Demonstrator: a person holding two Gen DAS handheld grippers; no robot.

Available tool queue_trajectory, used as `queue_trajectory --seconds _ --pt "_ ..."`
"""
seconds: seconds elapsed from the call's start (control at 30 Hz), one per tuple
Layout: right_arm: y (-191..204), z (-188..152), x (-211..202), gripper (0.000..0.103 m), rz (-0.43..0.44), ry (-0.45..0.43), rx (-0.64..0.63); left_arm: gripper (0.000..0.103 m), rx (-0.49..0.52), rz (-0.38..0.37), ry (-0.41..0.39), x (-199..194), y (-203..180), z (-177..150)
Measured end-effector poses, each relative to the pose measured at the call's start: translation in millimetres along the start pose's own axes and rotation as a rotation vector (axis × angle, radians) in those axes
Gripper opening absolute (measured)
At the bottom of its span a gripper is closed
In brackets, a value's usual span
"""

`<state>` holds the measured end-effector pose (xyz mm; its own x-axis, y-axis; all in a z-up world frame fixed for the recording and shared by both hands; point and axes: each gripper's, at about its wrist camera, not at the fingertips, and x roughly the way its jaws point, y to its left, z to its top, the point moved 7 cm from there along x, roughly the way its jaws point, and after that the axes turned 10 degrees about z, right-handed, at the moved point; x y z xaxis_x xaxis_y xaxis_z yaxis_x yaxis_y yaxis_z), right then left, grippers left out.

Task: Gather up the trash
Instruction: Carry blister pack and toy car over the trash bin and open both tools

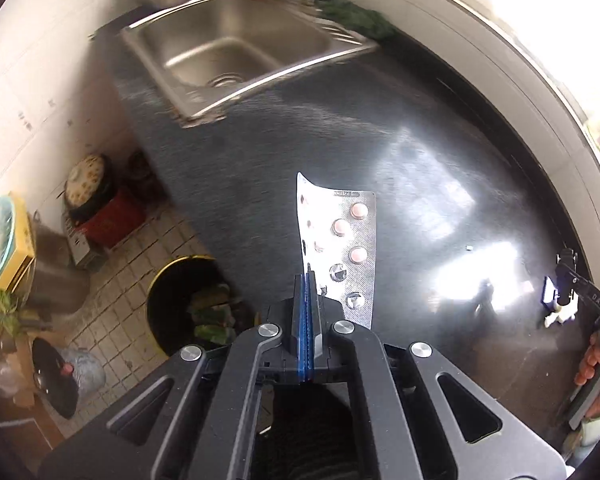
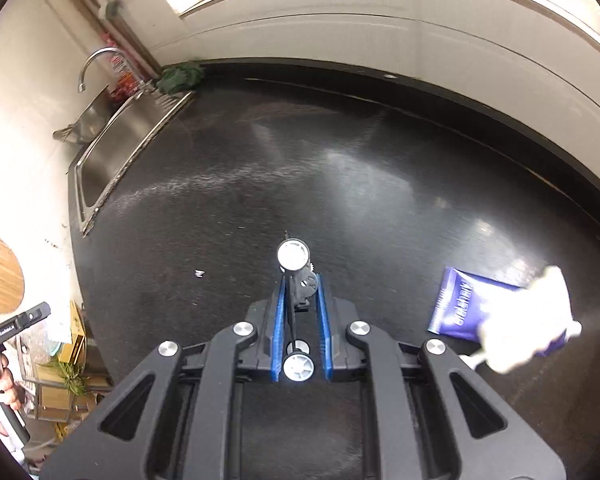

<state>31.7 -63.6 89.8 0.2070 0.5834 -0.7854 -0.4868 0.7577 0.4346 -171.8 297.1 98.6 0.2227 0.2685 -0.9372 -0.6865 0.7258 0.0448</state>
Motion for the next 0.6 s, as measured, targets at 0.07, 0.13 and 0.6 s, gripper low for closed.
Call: queue_trajectory --seconds 0.07,0.13,0.6 --pt "38.2 9.9 22.1 0.015 0.037 0.038 -0.066 0.0 -0.092 0.043 0.009 -1.2 46.1 -11.8" --pt "76.5 17.0 43.7 0.015 0.058 0.079 -0.143 0.0 -0.197 0.073 0.02 -2.3 91.8 -26.7" --pt "321.2 -64.0 148.6 0.015 0.244 0.373 -0.574 0.0 -0.58 0.2 0.099 -10.2 244.2 -142.9"
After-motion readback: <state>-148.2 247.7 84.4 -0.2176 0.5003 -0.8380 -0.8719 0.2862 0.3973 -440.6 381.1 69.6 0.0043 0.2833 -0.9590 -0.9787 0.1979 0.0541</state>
